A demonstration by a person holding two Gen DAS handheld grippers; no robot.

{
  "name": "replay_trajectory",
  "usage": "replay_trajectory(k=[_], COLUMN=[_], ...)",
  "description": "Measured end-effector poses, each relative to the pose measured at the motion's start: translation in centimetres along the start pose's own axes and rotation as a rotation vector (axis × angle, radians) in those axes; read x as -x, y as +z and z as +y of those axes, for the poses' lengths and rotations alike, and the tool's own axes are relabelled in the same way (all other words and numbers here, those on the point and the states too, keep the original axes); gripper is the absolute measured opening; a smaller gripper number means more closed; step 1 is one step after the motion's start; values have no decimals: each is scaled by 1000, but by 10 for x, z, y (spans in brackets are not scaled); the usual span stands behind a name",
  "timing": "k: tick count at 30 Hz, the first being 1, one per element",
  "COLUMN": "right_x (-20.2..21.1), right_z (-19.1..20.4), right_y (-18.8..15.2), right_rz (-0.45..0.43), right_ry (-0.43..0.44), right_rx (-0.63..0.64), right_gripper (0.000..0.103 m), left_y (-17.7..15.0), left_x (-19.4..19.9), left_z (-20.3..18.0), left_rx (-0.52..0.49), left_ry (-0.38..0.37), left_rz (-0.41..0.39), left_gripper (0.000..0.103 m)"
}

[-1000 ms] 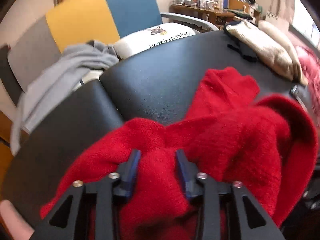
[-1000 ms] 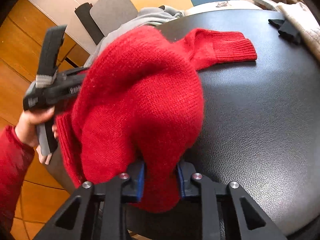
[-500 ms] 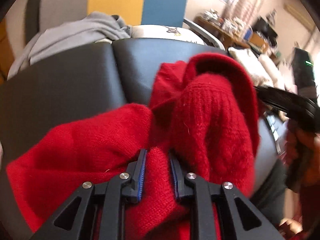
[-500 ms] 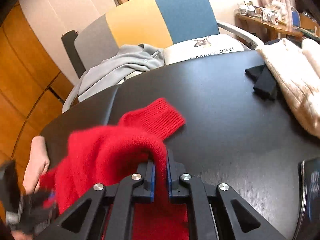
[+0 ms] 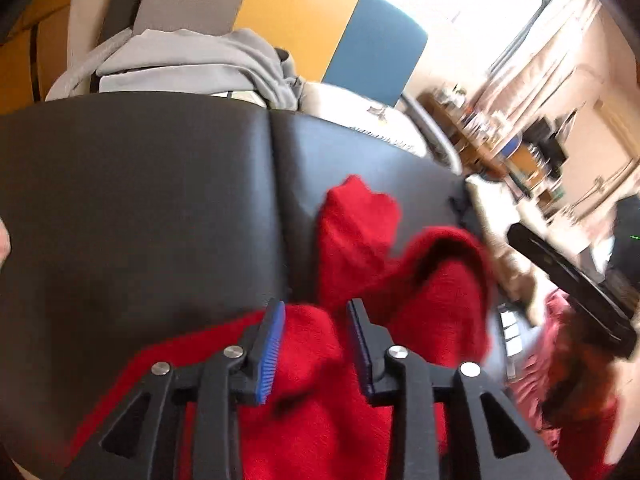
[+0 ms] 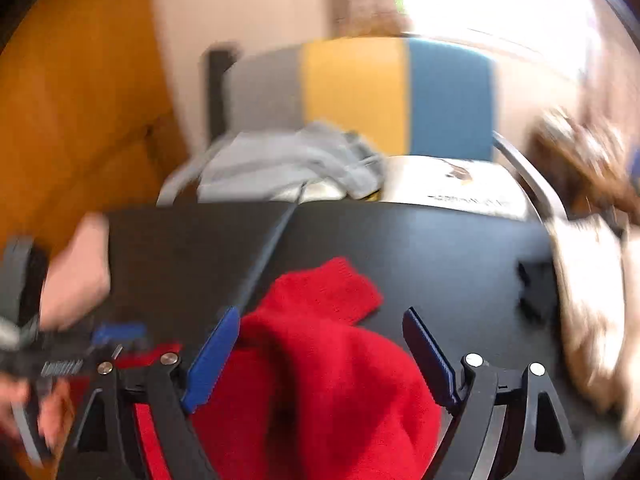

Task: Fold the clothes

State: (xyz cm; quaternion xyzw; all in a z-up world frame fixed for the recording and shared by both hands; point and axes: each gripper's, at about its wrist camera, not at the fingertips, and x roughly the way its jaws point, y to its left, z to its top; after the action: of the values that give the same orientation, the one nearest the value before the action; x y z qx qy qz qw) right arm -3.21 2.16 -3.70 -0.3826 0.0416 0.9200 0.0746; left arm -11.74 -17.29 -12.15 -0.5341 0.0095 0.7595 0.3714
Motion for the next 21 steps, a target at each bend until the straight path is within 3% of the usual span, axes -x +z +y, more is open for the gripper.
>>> replay_trajectory(k=[2, 3, 5, 6, 7, 8, 9, 10, 12, 14, 21], right_x=[-20, -31, -65, -78, -90, -100, -102, -102, -85, -61, 14], right_z=[19, 23, 27, 27, 28, 27, 20, 13, -5, -21, -52], right_y=[8, 8, 4, -1, -8, -12, -9, -5, 16, 44, 130], right_rz=[92, 128, 247, 294, 324, 347, 353, 345, 244, 128, -149], right_ry=[-47, -68, -132, -142, -133, -121, -101, -85, -79, -108, -127], right_rx=[87, 115, 205, 249, 289, 307, 266, 224, 137, 67, -82], right_gripper=[84, 84, 84, 76, 64, 18, 11, 11, 4, 4, 4], left_y=[-4, -8, -14, -14, -14, -12, -11, -9, -3, 1, 17], left_x=[-29, -37, -39, -39, -39, -39, -39, -38, -35, -32, -29], left_z=[0, -2, -12, -13, -13, -11, -8, -6, 3, 11, 12], left_rx=[-45, -71, -158, -170, -172, -156, -129, -102, -39, 7, 48], left_ry=[12, 33, 60, 63, 63, 54, 41, 28, 5, -10, 9], left_rz=[125, 148, 99, 95, 97, 100, 107, 115, 113, 83, 22], left_gripper=[33, 33, 34, 34, 34, 34, 34, 34, 34, 34, 34])
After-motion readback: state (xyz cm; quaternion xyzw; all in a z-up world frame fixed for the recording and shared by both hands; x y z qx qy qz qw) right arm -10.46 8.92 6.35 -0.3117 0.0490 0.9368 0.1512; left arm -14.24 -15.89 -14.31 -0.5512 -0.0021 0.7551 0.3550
